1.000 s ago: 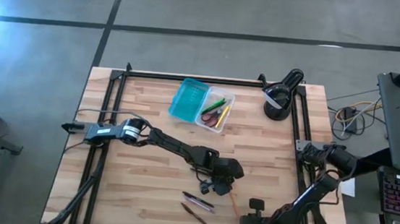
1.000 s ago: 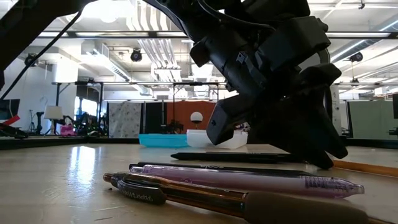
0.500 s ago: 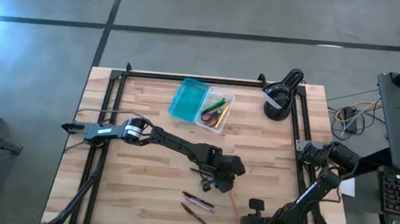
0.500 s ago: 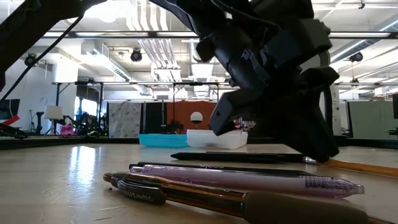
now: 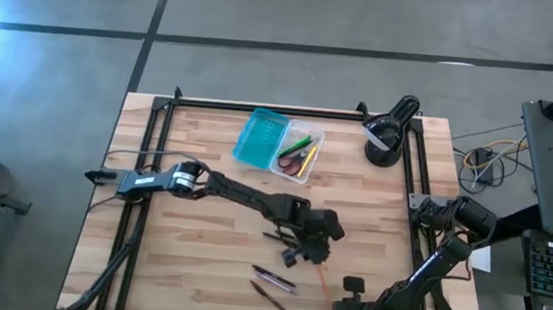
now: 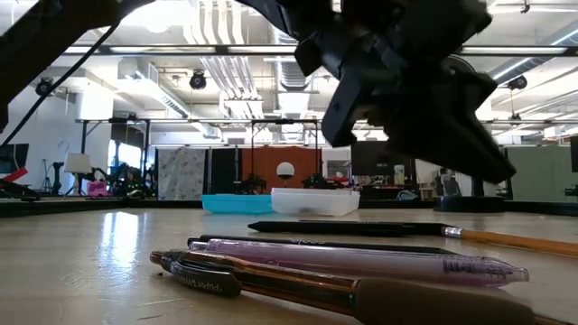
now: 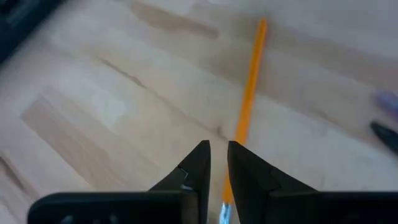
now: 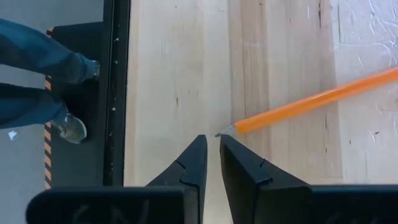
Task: Pick & place school supplies into a supply box
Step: Put the yellow pencil into the blue supply box
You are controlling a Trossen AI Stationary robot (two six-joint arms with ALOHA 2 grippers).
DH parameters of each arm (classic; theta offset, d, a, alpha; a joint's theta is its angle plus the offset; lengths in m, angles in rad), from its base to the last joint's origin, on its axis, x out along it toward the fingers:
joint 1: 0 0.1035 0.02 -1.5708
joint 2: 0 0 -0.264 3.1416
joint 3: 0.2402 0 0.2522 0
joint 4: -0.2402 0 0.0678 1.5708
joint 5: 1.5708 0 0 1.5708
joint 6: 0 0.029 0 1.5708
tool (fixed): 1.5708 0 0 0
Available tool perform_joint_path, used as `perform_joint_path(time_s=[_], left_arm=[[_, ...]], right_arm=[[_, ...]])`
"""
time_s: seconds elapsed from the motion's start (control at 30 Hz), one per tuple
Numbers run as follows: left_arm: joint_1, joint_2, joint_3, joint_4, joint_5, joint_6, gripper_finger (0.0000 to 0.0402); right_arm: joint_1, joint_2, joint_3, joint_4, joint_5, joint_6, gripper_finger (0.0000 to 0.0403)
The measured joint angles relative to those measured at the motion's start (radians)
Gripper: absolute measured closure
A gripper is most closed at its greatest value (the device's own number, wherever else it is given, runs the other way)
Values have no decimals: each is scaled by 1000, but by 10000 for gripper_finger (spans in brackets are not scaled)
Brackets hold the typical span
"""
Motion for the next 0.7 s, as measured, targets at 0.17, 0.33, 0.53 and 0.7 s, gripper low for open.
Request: perform_joint_path(time_s=[0.17, 0.33, 0.53, 0.7], left_arm=[[6, 18, -11, -8, -16, 38, 363], [8, 40, -11, -14, -15, 38, 363], [8, 41, -11, -31, -8, 37, 363], [8, 41, -11, -36, -9, 38, 363]], right_arm=[[0, 0, 0, 3, 0, 6, 364], [0, 0, 0, 6, 1, 9, 364], [0, 0, -1, 6, 1, 8, 364], [0, 0, -1, 6, 1, 11, 364]])
